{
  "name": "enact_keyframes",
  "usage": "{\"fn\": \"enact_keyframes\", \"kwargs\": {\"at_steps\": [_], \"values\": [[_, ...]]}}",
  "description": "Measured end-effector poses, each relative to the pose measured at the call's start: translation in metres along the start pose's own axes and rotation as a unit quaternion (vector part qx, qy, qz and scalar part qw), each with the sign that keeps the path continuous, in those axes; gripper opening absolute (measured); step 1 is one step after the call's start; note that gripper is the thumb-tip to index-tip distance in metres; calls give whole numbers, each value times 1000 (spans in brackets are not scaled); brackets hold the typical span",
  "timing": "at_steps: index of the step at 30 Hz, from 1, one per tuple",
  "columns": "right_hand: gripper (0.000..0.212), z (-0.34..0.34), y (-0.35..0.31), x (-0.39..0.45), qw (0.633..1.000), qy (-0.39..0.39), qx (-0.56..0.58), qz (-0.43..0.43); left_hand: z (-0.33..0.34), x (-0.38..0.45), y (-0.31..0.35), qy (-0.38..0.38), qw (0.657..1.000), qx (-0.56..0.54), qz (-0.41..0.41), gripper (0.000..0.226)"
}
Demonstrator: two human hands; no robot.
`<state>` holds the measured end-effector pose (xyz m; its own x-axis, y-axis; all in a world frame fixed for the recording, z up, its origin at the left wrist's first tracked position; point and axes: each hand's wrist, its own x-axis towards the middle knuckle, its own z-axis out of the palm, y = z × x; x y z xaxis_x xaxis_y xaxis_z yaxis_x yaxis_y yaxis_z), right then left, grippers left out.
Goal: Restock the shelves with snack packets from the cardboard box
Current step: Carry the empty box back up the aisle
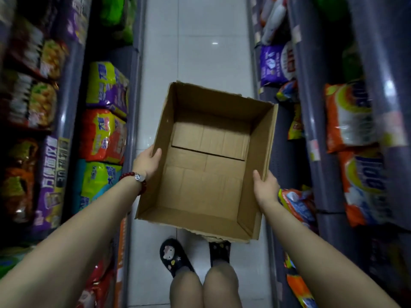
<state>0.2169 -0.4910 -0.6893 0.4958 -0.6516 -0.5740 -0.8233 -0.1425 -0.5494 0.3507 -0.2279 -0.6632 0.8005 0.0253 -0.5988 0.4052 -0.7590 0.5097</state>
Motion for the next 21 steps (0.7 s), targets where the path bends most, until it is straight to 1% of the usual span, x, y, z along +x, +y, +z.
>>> {"fn": "enact_keyframes", "kwargs": {"at_steps": [3, 8, 11, 17, 21], "values": [[38, -45, -18, -22, 1000, 11, -5, 5, -21, -33, 40, -6, 1000, 9, -3, 46], [40, -107, -32, -55, 999, 31, 10, 6, -44, -83, 94, -22, 999, 35, 18, 50], [48, -133, -28, -80, 998, 52, 18, 36, -47, -107, 119, -42, 997, 67, 25, 53], [46, -151, -5, -130, 986, 109, 56, 115, -48, -119, 143, -114, 985, 111, 61, 50], [46, -144, 1, -173, 966, 162, 104, 173, -53, -115, 158, -167, 965, 160, 122, 45]]}}
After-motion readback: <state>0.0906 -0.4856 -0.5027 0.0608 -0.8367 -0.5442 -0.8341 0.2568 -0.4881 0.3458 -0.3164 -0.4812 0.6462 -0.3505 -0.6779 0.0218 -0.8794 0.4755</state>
